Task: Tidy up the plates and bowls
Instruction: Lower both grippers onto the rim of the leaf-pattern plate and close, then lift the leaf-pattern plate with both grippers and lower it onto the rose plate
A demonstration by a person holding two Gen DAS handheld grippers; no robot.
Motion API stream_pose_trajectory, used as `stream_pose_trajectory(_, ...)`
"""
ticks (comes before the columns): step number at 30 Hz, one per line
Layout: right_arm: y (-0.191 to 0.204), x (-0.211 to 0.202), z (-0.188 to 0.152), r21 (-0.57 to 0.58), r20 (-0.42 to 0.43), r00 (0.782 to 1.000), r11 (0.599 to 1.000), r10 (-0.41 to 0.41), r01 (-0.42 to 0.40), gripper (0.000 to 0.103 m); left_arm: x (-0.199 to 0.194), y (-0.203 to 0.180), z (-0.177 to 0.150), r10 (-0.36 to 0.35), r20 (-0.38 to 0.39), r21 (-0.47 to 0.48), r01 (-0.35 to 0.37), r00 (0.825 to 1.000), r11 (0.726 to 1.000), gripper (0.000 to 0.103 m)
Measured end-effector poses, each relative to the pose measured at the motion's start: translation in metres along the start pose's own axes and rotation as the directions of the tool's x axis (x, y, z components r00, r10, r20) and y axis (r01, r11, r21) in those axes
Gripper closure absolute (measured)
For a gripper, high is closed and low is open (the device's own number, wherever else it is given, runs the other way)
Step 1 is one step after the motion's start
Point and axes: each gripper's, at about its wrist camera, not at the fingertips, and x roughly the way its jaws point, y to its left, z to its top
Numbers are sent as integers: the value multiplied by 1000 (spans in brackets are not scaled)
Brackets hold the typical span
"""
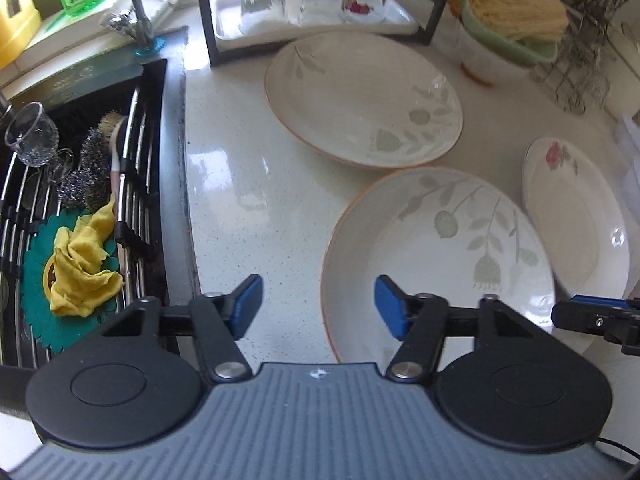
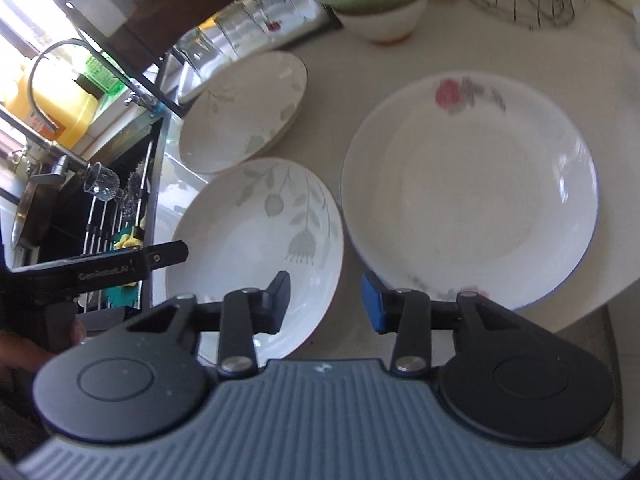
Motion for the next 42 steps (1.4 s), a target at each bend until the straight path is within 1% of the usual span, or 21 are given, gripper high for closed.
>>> stream_pose_trajectory(1, 0, 4, -1, 15, -4, 1000, 1000, 2, -2, 63, 5, 2, 0, -13, -8, 5, 13, 1000, 1000, 43)
stream_pose_trajectory(4, -1, 14, -3, 28, -3, 1000, 1000, -5, 5, 71, 16, 6, 0, -41, -31, 7, 42, 999, 999, 53)
stream_pose_trajectory(6, -1, 20, -4, 28, -10, 1000, 1000, -7, 7, 80, 21, 7, 1, -83, -41, -6, 83, 996, 997, 57)
stream_pose_trajectory(7, -2, 22, -4, 29, -8, 1000, 1000, -7, 7, 82, 22, 7, 0, -106, -42, -10, 106, 993, 994, 61)
stream_pose_trajectory(8, -2, 24, -4, 28, -8, 1000, 1000, -6, 6, 83, 23, 6, 1, -119, -38, -12, 119, 992, 993, 62)
stream_pose_trajectory(10, -2, 28, -4, 22, -10, 1000, 1000, 3, -3, 85, 24, 2, 2, -124, -40, -5, 124, 991, 992, 64)
stream_pose_trajectory(11, -2, 29, -4, 18, -10, 1000, 1000, 13, -13, 86, 24, 0, 2, -141, -46, -3, 141, 989, 990, 64)
stream_pose_trajectory(13, 0, 30, -5, 1, -3, 1000, 1000, 9, -9, 86, 24, -2, 2, -134, -49, 1, 134, 990, 991, 64)
stream_pose_trajectory(15, 0, 30, -4, -15, -4, 1000, 1000, 15, -15, 86, 23, 1, 3, -147, -59, -11, 147, 987, 989, 64)
stream_pose_trajectory(17, -2, 30, -2, -20, -18, 999, 999, 35, -35, 86, 20, 5, 2, -165, -54, -43, 163, 985, 986, 64)
stream_pose_trajectory(20, -2, 25, 2, -49, -37, 997, 996, 72, -74, 86, 11, 6, 1, -152, -46, -45, 150, 987, 988, 64)
stream_pose_trajectory(22, -2, 19, 6, -74, -40, 995, 993, 93, -96, 86, 5, 7, 1, -153, -50, -56, 150, 987, 987, 64)
stream_pose_trajectory(24, -3, 15, 10, -68, -51, 992, 990, 118, -121, 85, -2, 8, 2, -155, -55, -68, 151, 986, 986, 64)
stream_pose_trajectory(26, -5, 9, 14, -72, -50, 989, 987, 140, -144, 85, -8, 9, 4, -175, -70, -88, 168, 982, 982, 64)
stream_pose_trajectory(31, -8, -10, 24, -98, -16, 983, 978, 182, -182, 85, -29, 3, 9, -193, -71, -116, 184, 979, 976, 64)
stream_pose_trajectory(35, -15, -21, 36, -105, 10, 977, 972, 213, -211, 85, -44, -7, 15, -203, -48, -137, 195, 978, 971, 64)
stream_pose_trajectory(42, -34, -49, 56, -108, 103, 969, 971, 223, -212, 86, -62, -42, 29, -251, 0, -141, 249, 968, 958, 64)
